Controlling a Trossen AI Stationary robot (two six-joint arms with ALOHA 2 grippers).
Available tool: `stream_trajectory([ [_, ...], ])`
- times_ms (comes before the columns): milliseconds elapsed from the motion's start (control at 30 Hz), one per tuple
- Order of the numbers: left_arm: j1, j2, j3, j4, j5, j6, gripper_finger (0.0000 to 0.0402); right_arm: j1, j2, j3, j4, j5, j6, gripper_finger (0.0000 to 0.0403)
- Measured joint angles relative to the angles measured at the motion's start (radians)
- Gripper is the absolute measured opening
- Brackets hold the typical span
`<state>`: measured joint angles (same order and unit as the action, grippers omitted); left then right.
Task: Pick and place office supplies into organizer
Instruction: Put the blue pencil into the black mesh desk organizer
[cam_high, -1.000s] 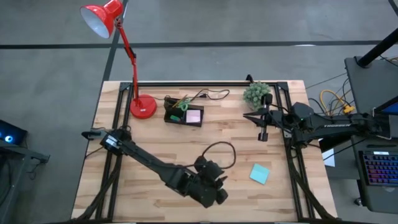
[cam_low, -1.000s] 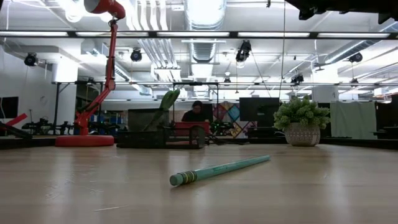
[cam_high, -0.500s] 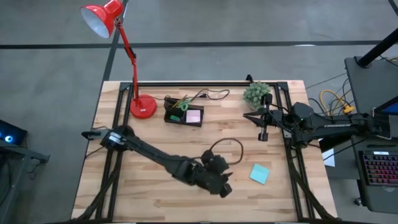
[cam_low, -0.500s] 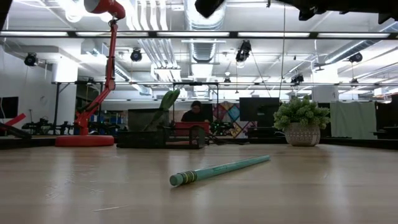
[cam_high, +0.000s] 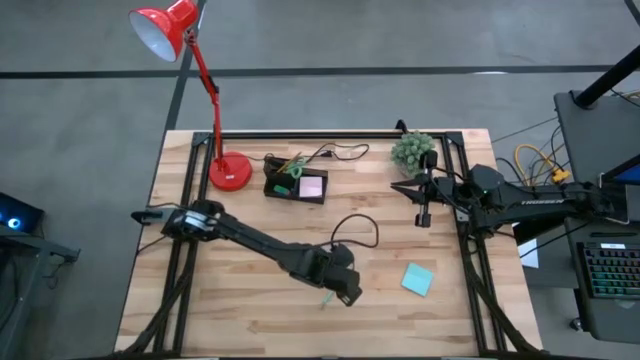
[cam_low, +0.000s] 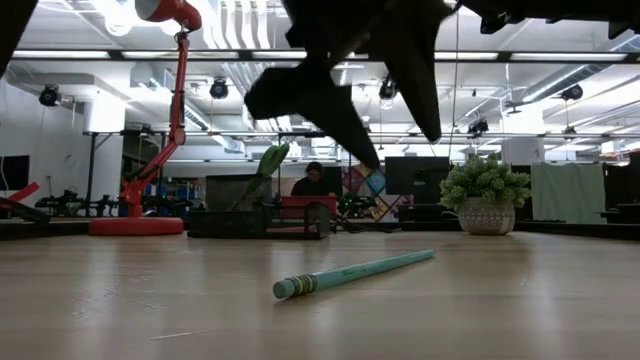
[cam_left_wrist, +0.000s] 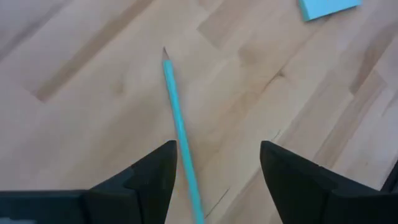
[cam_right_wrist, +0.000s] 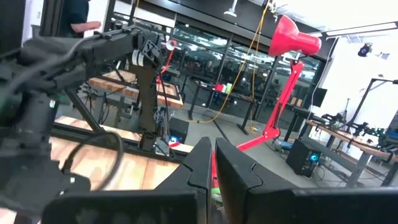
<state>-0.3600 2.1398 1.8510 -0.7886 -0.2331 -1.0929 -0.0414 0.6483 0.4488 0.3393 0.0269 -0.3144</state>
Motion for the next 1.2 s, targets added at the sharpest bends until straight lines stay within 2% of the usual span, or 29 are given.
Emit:
stream_trajectory([
  [100, 0.000, 0.000, -0.049, 0.038, 0.027, -0.052, 0.0217, 0.000, 0.000, 0.000, 0.000, 0.000, -0.004, 0.0013],
  [300, -0.007, 0.001, -0.102, 0.078, 0.053, -0.054, 0.0214, 0.000, 0.000, 0.000, 0.000, 0.000, -0.008, 0.0013],
  [467, -0.016, 0.001, -0.139, 0.112, 0.056, -0.053, 0.0191, 0.000, 0.000, 0.000, 0.000, 0.000, -0.008, 0.0013],
  [633, -0.024, 0.042, -0.148, 0.223, 0.130, -0.048, 0.0170, 0.000, 0.000, 0.000, 0.000, 0.000, -0.009, 0.0013],
  [1200, -0.023, 0.064, -0.128, 0.152, 0.147, -0.027, 0.0150, 0.000, 0.000, 0.000, 0.000, 0.000, -0.006, 0.0013],
])
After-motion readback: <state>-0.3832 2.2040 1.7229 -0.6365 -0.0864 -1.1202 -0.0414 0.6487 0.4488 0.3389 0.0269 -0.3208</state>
